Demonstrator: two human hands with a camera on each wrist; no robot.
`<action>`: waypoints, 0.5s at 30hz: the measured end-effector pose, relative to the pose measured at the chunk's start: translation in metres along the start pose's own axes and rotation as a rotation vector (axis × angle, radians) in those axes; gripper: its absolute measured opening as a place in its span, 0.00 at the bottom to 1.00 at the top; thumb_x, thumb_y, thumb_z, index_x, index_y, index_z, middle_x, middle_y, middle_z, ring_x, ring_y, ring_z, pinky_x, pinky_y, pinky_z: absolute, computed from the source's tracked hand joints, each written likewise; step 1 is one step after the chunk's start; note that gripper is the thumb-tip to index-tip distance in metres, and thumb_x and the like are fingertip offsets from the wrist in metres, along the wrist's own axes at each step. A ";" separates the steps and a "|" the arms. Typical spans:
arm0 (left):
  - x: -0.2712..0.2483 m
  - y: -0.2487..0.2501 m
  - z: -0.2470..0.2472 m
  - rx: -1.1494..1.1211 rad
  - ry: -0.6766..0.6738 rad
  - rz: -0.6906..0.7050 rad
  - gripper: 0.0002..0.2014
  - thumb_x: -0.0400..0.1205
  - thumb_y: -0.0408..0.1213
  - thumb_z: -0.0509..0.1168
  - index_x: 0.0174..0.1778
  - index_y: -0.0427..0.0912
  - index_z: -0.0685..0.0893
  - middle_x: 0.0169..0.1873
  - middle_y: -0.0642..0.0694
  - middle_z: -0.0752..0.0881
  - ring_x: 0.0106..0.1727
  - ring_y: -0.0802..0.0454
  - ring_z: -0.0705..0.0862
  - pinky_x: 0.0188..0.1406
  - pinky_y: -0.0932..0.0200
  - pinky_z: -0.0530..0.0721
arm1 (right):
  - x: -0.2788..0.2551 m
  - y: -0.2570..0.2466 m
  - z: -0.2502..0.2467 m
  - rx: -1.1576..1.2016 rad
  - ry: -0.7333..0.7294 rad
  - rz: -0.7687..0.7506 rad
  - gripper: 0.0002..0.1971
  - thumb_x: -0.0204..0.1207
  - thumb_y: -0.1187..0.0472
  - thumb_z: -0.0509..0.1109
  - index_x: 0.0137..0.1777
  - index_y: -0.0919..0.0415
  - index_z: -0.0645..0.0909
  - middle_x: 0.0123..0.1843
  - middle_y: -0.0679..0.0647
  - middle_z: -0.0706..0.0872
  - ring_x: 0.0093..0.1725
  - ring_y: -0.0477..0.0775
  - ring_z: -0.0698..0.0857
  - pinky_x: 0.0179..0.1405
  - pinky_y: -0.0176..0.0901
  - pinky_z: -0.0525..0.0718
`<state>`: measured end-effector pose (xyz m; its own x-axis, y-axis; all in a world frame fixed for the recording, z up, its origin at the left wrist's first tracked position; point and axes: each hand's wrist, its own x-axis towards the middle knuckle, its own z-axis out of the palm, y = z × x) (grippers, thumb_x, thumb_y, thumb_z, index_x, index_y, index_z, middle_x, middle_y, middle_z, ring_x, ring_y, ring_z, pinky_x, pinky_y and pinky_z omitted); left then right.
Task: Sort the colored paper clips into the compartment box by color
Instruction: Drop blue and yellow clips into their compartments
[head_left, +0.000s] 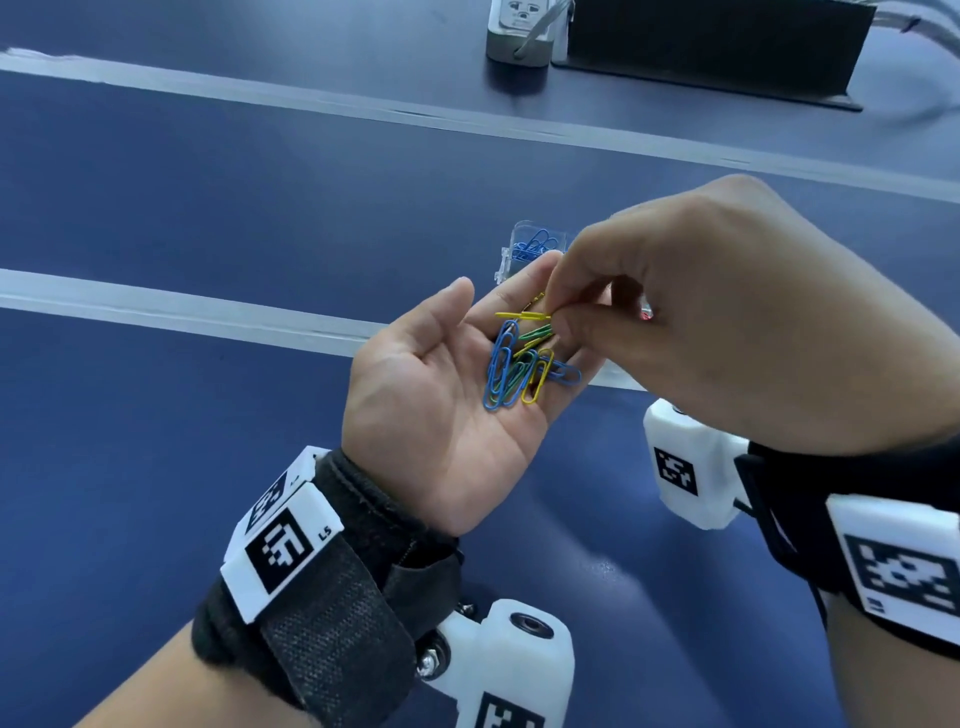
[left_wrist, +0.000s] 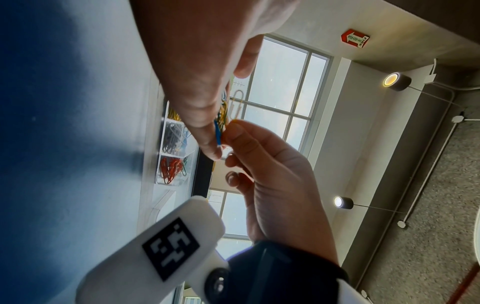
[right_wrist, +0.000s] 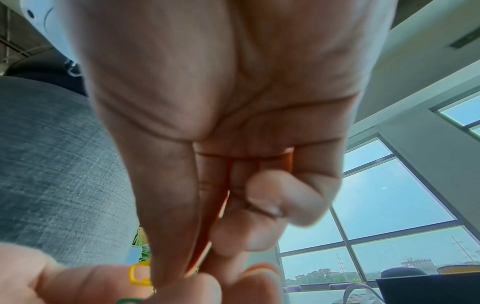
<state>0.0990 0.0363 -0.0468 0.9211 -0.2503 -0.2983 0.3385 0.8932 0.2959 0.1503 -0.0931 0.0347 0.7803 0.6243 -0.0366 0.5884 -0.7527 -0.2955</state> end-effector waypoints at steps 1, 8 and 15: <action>0.001 -0.001 -0.001 0.005 0.000 -0.001 0.27 0.84 0.43 0.46 0.74 0.28 0.69 0.63 0.33 0.79 0.61 0.40 0.79 0.65 0.47 0.79 | 0.000 0.000 -0.001 0.016 0.025 -0.004 0.10 0.67 0.55 0.64 0.41 0.50 0.87 0.32 0.49 0.86 0.26 0.43 0.73 0.33 0.44 0.78; 0.000 -0.001 -0.005 -0.073 -0.048 -0.023 0.22 0.84 0.39 0.46 0.63 0.29 0.78 0.57 0.34 0.83 0.54 0.42 0.84 0.59 0.50 0.82 | 0.001 0.002 0.002 0.039 -0.018 -0.076 0.15 0.65 0.60 0.67 0.51 0.49 0.85 0.36 0.40 0.86 0.34 0.47 0.79 0.38 0.41 0.79; 0.002 -0.001 -0.009 -0.186 -0.093 -0.045 0.20 0.84 0.32 0.43 0.55 0.23 0.77 0.48 0.27 0.84 0.49 0.34 0.85 0.59 0.43 0.77 | 0.001 0.001 0.002 0.045 0.053 -0.136 0.14 0.65 0.62 0.66 0.49 0.52 0.85 0.35 0.46 0.84 0.34 0.49 0.78 0.35 0.45 0.80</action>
<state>0.0990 0.0382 -0.0557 0.9226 -0.3170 -0.2199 0.3462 0.9318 0.1089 0.1518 -0.0928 0.0323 0.7046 0.7074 0.0567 0.6805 -0.6508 -0.3367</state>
